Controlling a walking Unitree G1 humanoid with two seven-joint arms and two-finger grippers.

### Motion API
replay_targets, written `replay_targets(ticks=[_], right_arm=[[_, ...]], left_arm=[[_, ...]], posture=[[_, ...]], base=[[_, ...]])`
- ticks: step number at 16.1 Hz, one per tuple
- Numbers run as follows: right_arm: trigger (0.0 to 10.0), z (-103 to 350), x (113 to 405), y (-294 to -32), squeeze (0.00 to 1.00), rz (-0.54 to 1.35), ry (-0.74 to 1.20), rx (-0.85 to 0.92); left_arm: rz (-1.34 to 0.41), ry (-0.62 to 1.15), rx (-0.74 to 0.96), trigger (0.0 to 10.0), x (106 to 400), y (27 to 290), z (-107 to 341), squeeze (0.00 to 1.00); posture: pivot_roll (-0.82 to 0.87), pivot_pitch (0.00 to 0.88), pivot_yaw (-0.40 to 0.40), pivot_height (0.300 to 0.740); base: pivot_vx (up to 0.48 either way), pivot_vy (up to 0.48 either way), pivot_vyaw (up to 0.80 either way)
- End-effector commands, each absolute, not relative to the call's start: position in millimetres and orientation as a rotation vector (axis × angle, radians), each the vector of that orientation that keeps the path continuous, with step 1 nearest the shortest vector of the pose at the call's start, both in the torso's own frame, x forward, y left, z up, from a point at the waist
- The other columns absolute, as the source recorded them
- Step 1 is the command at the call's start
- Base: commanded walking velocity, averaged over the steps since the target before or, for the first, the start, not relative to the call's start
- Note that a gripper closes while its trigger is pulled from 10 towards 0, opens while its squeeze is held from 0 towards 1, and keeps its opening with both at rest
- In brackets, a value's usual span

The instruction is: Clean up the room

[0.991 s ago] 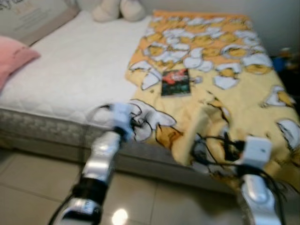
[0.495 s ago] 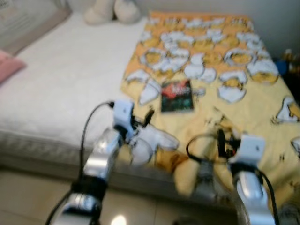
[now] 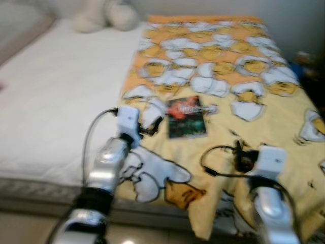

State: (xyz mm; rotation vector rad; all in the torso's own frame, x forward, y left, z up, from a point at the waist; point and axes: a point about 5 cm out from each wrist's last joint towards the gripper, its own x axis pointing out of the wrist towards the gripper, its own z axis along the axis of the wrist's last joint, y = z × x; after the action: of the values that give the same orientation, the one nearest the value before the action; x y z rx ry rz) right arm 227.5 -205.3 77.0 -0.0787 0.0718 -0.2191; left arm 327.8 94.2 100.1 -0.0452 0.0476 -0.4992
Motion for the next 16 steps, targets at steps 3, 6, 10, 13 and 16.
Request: replay_targets(ticks=[3, 6, 10, 13, 16], right_arm=[[10.0, 79, 228, -199, 0.0, -0.211, 0.06, -0.061], [10.0, 78, 228, -199, 0.0, -0.209, 0.063, -0.06], [10.0, 77, 229, -198, 0.0, -0.156, 0.081, -0.132], [10.0, 80, 231, -208, 0.0, -0.117, 0.096, -0.167], [10.0, 84, 232, -220, 0.0, -0.112, 0.098, -0.179]], left_arm=[[-0.462, 0.061, -0.006, 10.0, 330, 107, 98, 0.0], [-0.466, 0.067, -0.025, 10.0, 330, 106, 98, 0.0], [-0.29, 0.237, -0.19, 10.0, 330, 123, 74, 0.0], [-0.287, 0.438, -0.054, 10.0, 296, 145, 30, 0.0], [-0.553, 0.344, 0.126, 10.0, 248, 164, 36, 0.0]], posture=[[-0.05, 0.0, 0.059, 0.74], [-0.05, 0.0, 0.059, 0.74], [-0.06, 0.0, 0.046, 0.74], [-0.05, 0.0, 0.003, 0.74], [0.0, 0.0, -0.032, 0.74]], base=[[0.0, 0.0, -0.74], [0.0, 0.319, -0.74], [0.0, 0.466, -0.56], [0.0, 0.0, 0.0], [0.0, 0.0, 0.0]])
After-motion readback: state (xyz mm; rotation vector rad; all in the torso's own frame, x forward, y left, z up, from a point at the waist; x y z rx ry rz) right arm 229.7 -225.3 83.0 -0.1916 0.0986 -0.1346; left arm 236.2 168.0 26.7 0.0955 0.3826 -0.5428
